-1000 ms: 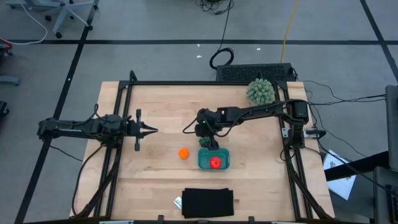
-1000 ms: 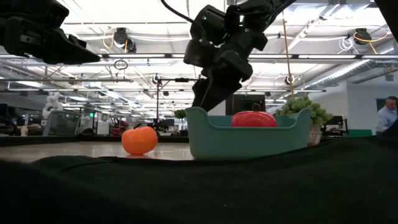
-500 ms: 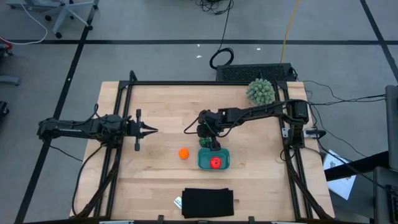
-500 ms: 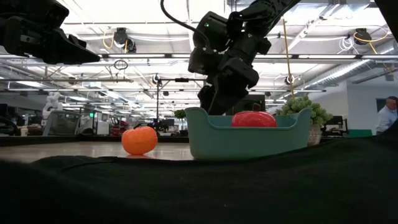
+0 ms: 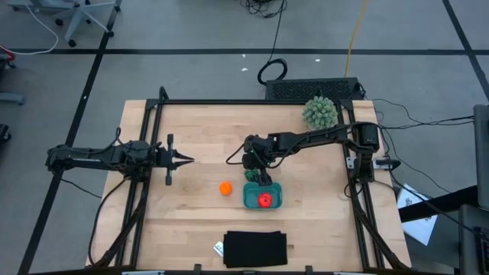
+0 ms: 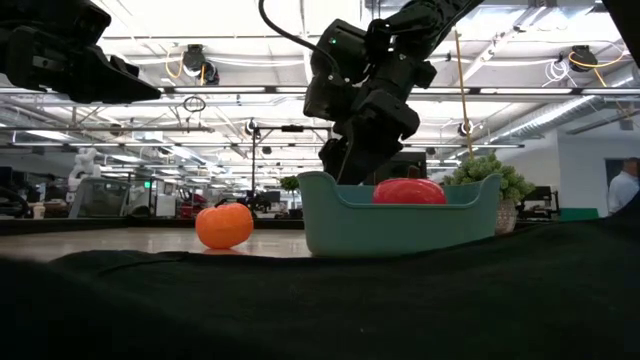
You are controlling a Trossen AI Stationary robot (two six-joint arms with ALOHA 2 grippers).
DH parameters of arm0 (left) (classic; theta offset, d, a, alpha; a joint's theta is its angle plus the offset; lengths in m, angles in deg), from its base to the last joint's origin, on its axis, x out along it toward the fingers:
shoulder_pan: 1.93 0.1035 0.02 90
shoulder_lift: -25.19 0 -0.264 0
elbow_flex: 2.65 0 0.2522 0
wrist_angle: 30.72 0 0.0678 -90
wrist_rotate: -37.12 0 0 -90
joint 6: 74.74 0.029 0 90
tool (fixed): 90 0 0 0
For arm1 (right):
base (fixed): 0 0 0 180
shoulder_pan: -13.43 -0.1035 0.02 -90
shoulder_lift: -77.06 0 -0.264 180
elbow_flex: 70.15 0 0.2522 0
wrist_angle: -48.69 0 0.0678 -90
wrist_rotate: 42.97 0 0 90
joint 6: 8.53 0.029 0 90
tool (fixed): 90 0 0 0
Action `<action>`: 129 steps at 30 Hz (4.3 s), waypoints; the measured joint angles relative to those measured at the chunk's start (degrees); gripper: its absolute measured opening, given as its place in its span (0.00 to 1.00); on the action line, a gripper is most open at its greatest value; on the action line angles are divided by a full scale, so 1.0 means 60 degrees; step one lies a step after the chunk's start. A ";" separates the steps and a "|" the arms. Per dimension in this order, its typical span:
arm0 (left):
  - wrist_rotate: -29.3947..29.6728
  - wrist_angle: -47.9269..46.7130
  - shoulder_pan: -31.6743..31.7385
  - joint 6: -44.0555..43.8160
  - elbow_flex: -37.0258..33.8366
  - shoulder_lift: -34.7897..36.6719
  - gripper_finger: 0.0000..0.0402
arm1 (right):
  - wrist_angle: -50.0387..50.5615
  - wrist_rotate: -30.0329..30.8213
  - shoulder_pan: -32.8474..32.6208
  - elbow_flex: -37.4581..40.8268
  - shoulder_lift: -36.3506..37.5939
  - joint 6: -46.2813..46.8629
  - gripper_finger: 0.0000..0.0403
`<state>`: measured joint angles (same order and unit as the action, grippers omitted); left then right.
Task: Pick and placing Produce into tupperware
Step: Put the watermelon into the blue bin
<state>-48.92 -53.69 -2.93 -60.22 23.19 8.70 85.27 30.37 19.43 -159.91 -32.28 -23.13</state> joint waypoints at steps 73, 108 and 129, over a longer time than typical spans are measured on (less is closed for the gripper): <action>-0.0189 -0.0022 0.0000 -0.0044 0.0000 0.0004 0.06 | 0.3296 0.1523 0.1142 -0.0007 0.1288 0.2055 0.88; -0.0248 -0.0073 0.0000 -0.0157 0.0000 0.0002 0.06 | 0.3508 0.1609 0.1042 0.1410 0.2872 -0.3885 0.89; -0.0250 -0.0069 0.0000 -0.0176 0.0000 0.0001 0.06 | 0.2823 0.0477 0.0980 0.1406 0.2871 -0.4206 0.89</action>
<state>-50.41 -54.10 -2.93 -61.28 23.19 8.70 102.21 33.23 25.31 -151.48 -15.06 -48.36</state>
